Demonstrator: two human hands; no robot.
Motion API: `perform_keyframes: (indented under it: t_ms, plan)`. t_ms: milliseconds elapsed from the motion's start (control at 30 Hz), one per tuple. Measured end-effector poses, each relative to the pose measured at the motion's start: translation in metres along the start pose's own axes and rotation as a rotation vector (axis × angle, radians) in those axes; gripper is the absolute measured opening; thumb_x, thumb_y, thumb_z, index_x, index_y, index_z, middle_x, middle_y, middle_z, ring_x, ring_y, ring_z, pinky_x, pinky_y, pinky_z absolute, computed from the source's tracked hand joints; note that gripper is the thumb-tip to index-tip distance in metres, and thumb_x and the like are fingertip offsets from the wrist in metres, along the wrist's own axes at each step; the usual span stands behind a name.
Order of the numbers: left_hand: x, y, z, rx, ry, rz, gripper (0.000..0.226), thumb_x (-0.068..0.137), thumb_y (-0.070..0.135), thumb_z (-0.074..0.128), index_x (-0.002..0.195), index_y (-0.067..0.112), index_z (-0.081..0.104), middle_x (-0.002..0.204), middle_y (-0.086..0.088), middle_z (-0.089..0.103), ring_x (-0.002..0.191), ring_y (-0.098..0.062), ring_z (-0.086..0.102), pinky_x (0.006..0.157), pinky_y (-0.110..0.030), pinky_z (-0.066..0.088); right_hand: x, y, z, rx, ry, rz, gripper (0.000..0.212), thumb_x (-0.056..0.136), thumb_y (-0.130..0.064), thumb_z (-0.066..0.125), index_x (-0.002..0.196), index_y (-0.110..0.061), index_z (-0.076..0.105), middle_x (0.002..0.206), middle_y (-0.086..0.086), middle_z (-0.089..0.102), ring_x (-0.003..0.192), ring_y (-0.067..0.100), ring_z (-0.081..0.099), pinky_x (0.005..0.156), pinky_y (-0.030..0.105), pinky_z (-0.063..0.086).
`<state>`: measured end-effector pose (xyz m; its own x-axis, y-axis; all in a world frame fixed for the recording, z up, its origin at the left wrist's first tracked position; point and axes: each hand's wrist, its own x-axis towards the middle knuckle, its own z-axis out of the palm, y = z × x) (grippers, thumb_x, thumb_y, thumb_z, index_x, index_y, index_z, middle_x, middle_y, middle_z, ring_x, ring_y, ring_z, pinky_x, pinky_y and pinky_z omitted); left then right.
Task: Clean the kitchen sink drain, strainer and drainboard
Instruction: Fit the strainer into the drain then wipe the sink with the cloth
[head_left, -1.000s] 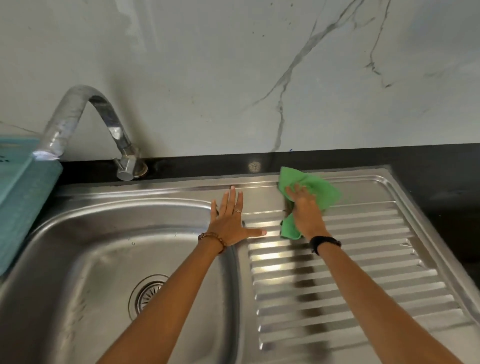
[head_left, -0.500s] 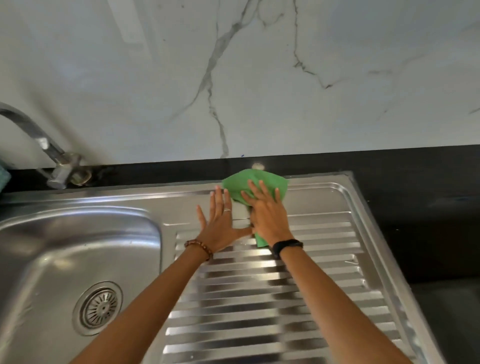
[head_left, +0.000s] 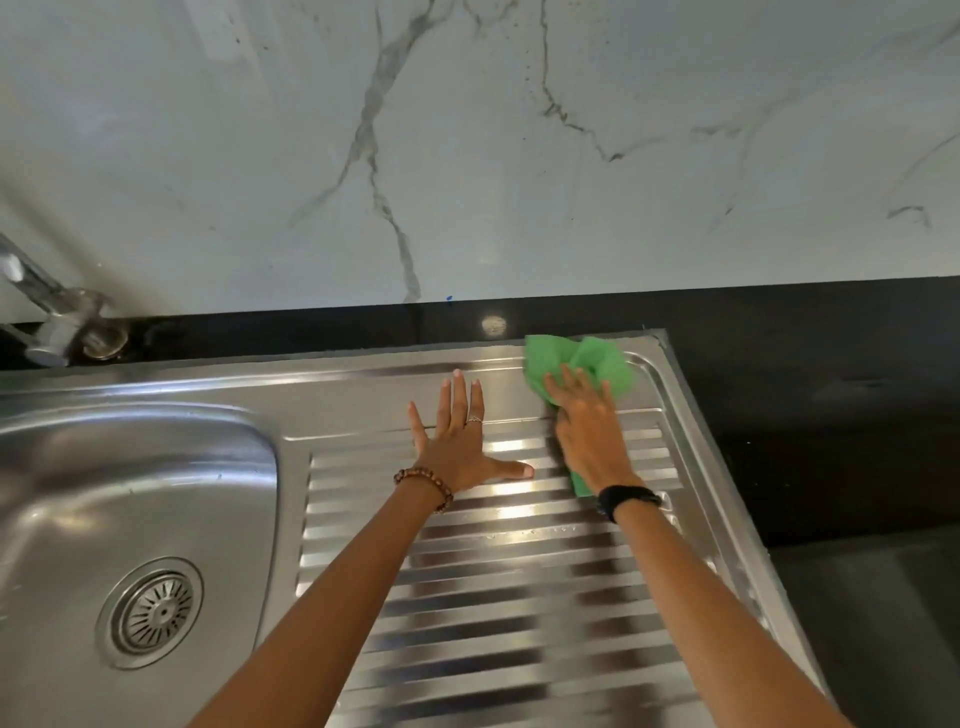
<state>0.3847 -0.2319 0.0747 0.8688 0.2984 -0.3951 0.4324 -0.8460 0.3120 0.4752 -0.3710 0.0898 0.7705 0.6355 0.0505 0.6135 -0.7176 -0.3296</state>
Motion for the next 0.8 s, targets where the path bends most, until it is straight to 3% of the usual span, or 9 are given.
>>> perform_keyframes:
  t_ms: [133,233,367,433,567,700,800]
  plan:
    - [-0.003,0.002,0.001,-0.01,0.078,-0.016,0.124,0.068,0.076,0.05,0.134,0.015,-0.035,0.148,-0.006,-0.036,0.138,-0.022,-0.03,0.105,-0.058,-0.019,0.008,-0.044,0.017,0.033,-0.081,-0.221,0.048,0.094,-0.01,0.041,0.141,-0.02,0.035,0.151,0.003,0.034,0.143,0.02,0.023,0.12,0.04,0.005]
    - [-0.006,0.001,0.0,-0.039,0.104,-0.003,0.124,0.063,0.081,0.046,0.127,0.018,-0.04,0.149,-0.005,-0.035,0.138,-0.021,-0.028,0.107,-0.057,-0.017,0.013,-0.033,0.013,0.016,-0.097,-0.281,0.047,0.093,-0.01,0.044,0.138,-0.021,0.04,0.149,0.001,0.038,0.142,0.017,0.027,0.121,0.04,0.009]
    - [-0.008,0.003,-0.005,-0.077,0.098,0.007,0.142,0.027,0.1,0.003,0.136,0.017,-0.034,0.145,-0.004,-0.04,0.135,-0.02,-0.032,0.104,-0.059,-0.019,0.009,0.024,-0.012,-0.11,0.006,-0.097,0.046,0.093,-0.013,0.043,0.138,-0.019,0.039,0.148,0.002,0.039,0.141,0.021,0.028,0.118,0.044,0.005]
    - [-0.008,0.013,-0.003,-0.027,0.12,0.069,0.136,0.028,0.099,-0.006,0.135,0.02,-0.034,0.139,0.0,-0.043,0.13,-0.02,-0.035,0.103,-0.059,-0.021,0.006,0.056,-0.027,-0.218,-0.006,-0.016,0.048,0.095,-0.017,0.04,0.142,-0.017,0.033,0.151,0.004,0.035,0.142,0.022,0.026,0.118,0.046,0.007]
    - [0.002,0.06,0.011,0.056,0.098,0.242,0.116,0.056,0.089,0.016,0.14,0.021,-0.027,0.141,0.001,-0.04,0.138,-0.026,-0.028,0.103,-0.056,-0.023,0.0,0.073,-0.037,-0.267,-0.063,0.021,0.05,0.097,-0.02,0.034,0.145,-0.014,0.024,0.154,0.007,0.027,0.145,0.022,0.018,0.119,0.046,0.009]
    - [0.014,0.083,0.019,0.111,0.03,0.184,0.119,0.062,0.085,0.033,0.142,0.017,-0.023,0.151,-0.006,-0.03,0.14,-0.026,-0.025,0.104,-0.058,-0.021,-0.043,0.063,-0.033,-0.117,-0.036,0.111,0.047,0.1,-0.035,0.025,0.143,-0.016,0.032,0.152,0.008,0.033,0.144,0.022,0.022,0.119,0.04,0.01]
    - [0.017,0.081,0.018,0.11,0.001,0.172,0.118,0.067,0.079,0.043,0.142,0.017,-0.023,0.151,-0.007,-0.03,0.139,-0.026,-0.026,0.105,-0.059,-0.02,-0.08,0.067,-0.033,-0.143,-0.081,0.105,0.059,0.093,-0.039,0.008,0.144,-0.019,0.029,0.153,0.007,0.029,0.145,0.023,0.018,0.119,0.041,0.006]
